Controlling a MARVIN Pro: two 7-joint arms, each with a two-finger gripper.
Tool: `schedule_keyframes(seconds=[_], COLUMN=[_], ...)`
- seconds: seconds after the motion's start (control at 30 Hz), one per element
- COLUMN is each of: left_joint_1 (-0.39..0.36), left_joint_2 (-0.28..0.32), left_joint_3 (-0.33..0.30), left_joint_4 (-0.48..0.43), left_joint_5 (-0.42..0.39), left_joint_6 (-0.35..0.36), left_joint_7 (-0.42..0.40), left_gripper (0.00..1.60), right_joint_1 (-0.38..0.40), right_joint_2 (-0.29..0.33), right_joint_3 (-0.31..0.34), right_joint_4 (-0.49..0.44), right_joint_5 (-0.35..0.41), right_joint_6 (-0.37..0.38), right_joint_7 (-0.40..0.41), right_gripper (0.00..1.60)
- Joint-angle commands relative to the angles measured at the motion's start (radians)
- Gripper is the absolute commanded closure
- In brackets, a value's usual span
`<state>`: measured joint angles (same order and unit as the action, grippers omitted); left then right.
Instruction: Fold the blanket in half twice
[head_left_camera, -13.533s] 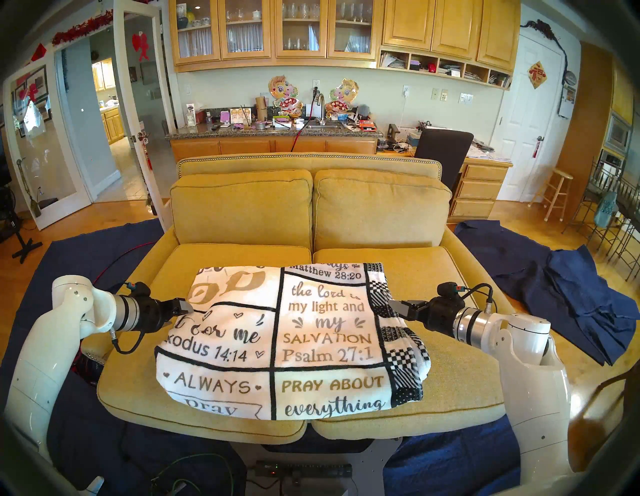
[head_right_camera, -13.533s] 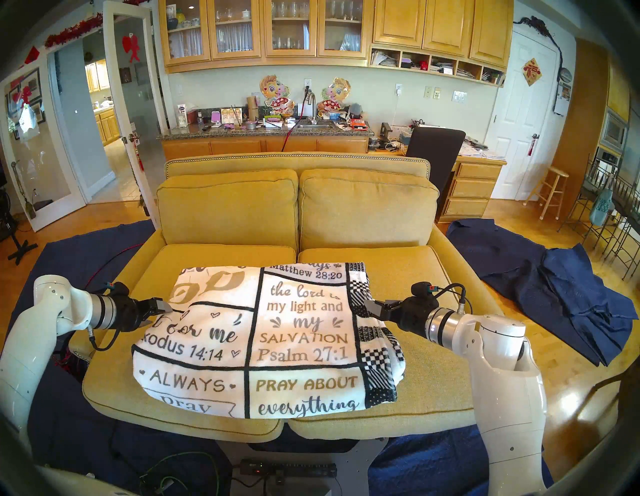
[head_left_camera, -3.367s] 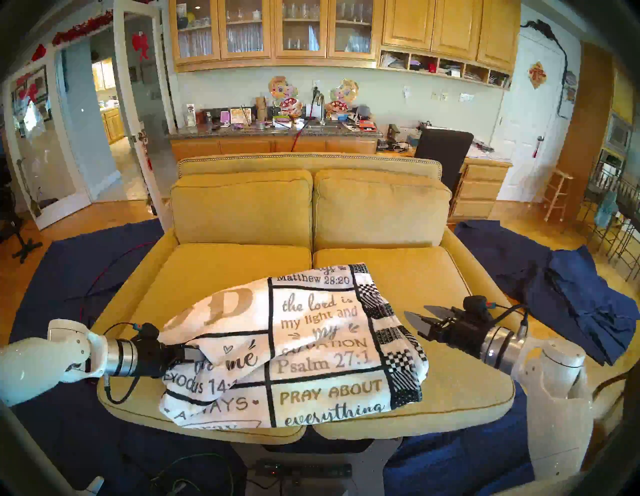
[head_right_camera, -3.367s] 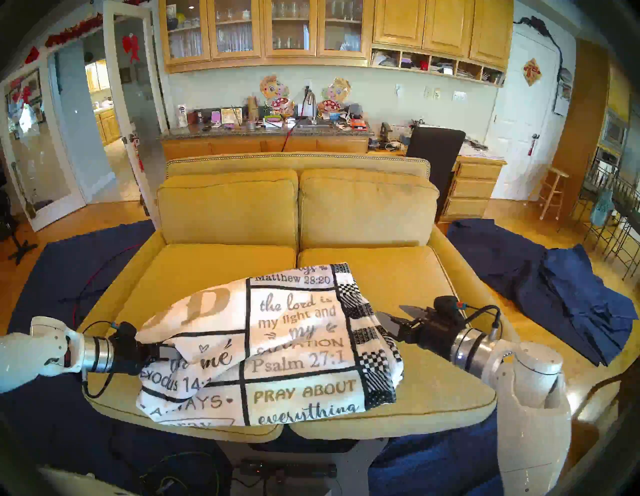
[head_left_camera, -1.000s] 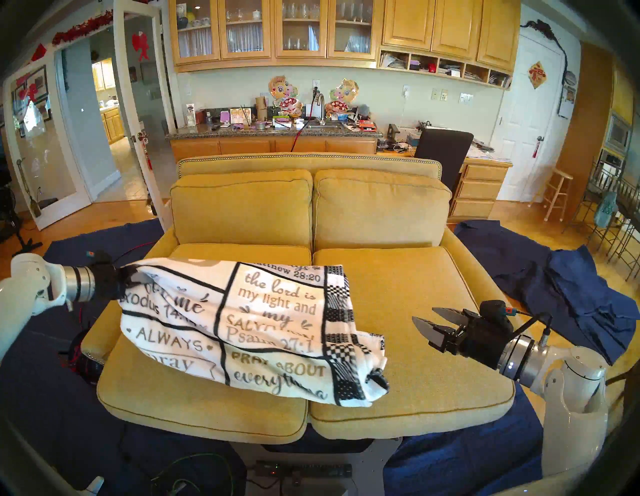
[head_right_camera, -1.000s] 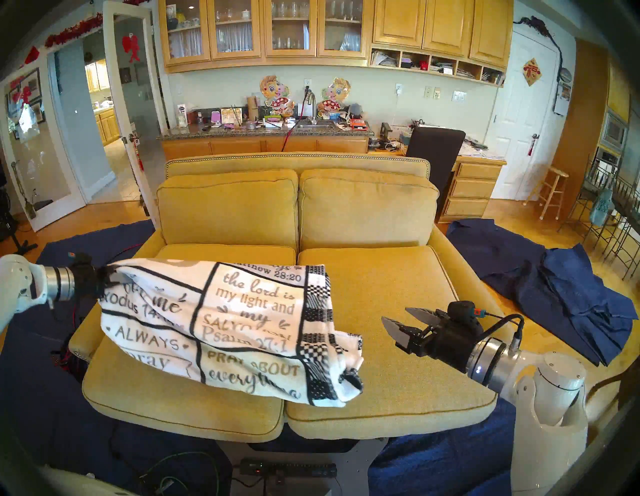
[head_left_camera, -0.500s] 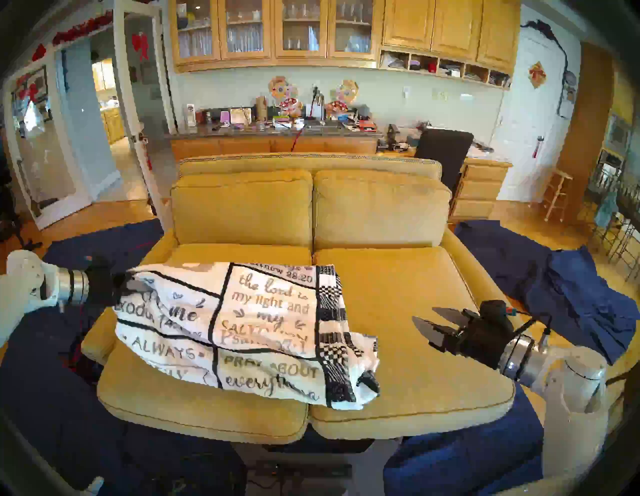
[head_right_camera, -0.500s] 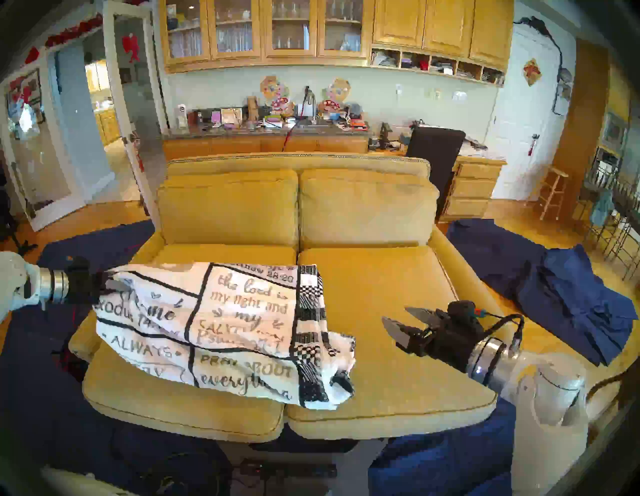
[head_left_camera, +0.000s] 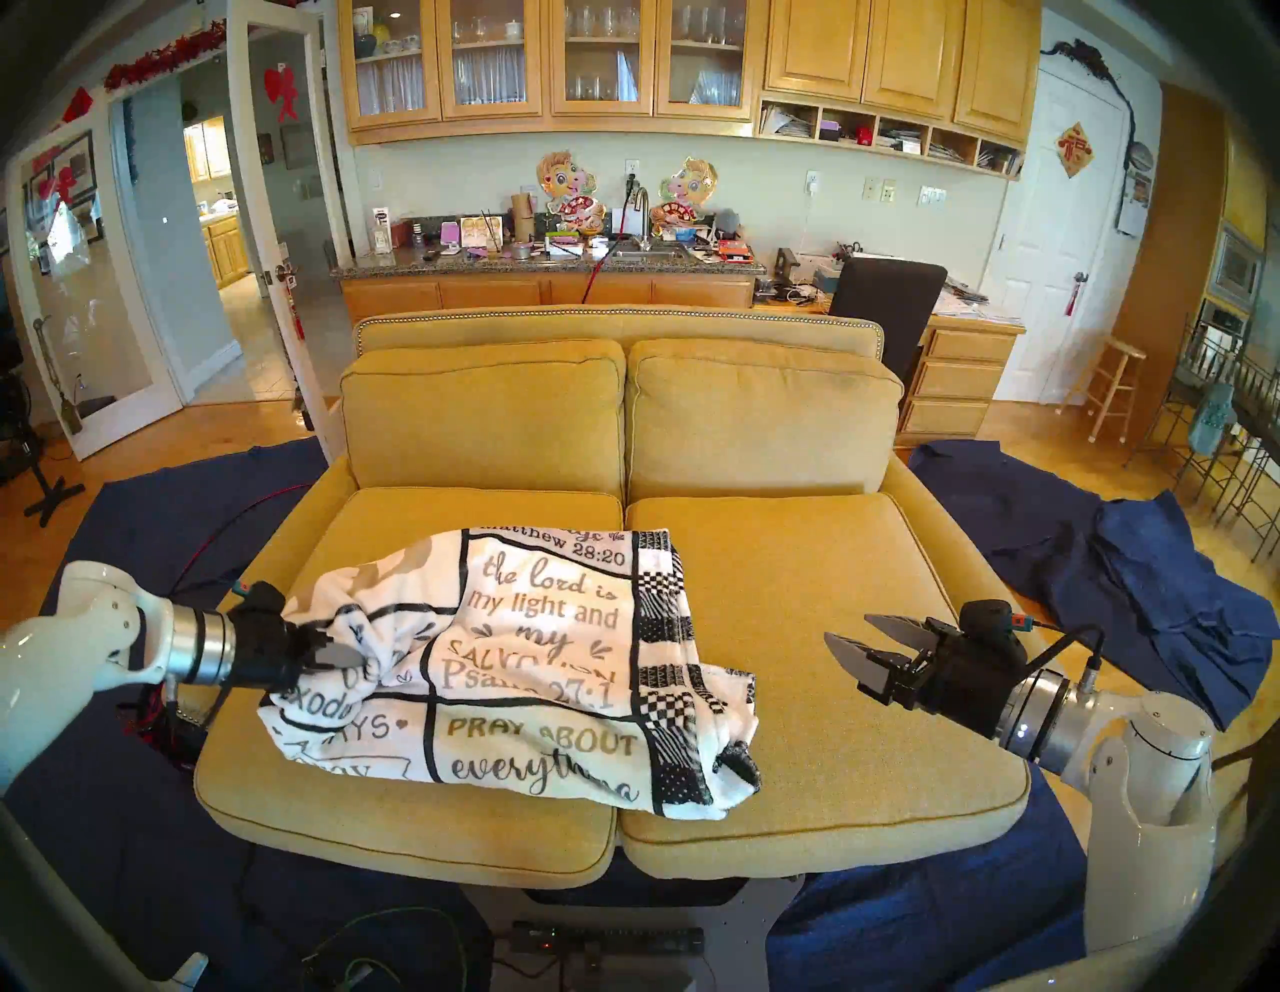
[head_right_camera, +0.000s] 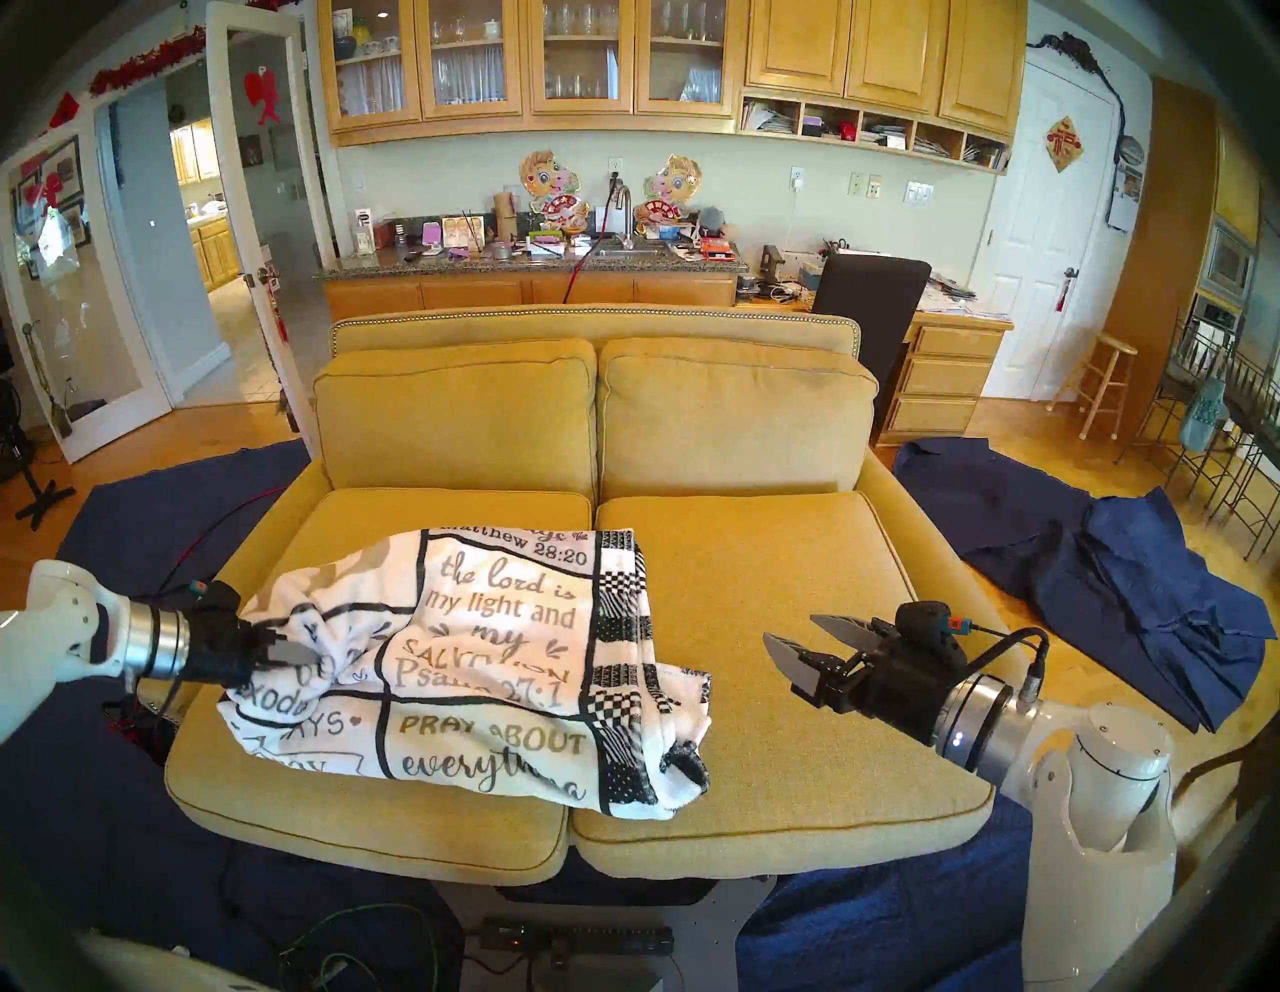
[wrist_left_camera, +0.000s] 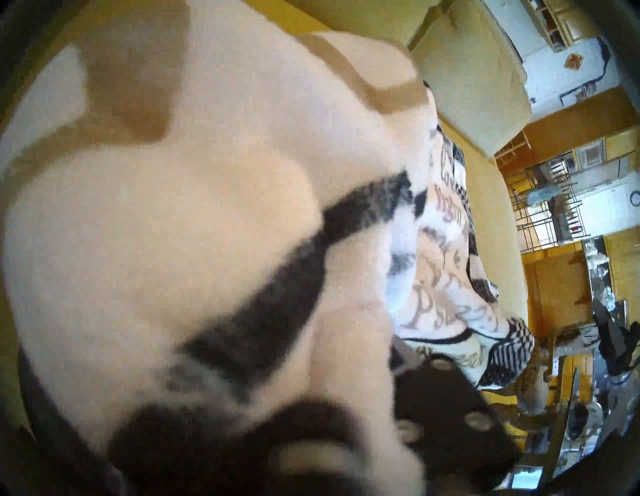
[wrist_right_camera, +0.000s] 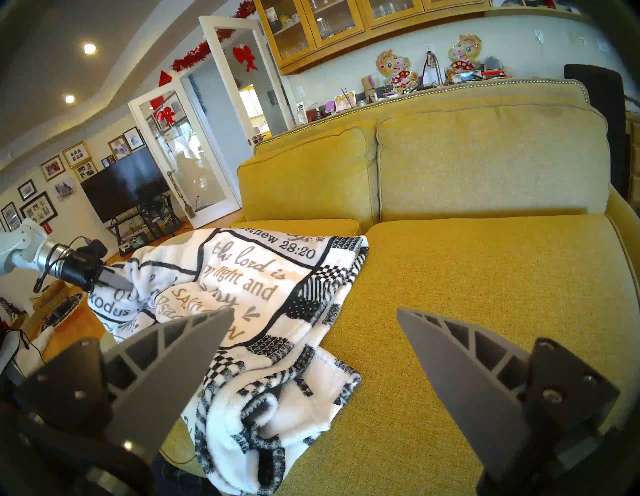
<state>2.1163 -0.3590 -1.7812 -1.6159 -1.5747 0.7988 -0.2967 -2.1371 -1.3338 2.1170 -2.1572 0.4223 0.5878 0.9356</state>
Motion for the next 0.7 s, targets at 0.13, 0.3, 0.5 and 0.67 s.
schedule_keyframes(seconds=[0.13,0.3,0.5,0.67], left_joint_1=[-0.032,-0.054,-0.061,-0.034], left_joint_2=[-0.053,-0.056,-0.047,-0.039], left_joint_3=[-0.046,-0.089,-0.163,-0.219], left_joint_4=[-0.034,-0.031,-0.005,-0.009], left_joint_5=[-0.015,-0.022,-0.042,-0.024], left_joint_6=[-0.079,-0.106,-0.1,-0.092], left_joint_7=[0.167,0.244,0.281,0.317], left_gripper=[0.0,0.0,0.0,0.0], right_joint_1=[0.012,0.012,0.012,0.012], right_joint_2=[0.0,0.001,0.001,0.001], right_joint_3=[0.005,0.004,0.004,0.004], right_joint_4=[-0.024,-0.023,-0.022,-0.023], right_joint_5=[0.007,0.007,0.007,0.007], right_joint_6=[-0.007,-0.006,-0.006,-0.007], right_joint_7=[0.003,0.003,0.003,0.003], right_gripper=[0.0,0.0,0.0,0.0])
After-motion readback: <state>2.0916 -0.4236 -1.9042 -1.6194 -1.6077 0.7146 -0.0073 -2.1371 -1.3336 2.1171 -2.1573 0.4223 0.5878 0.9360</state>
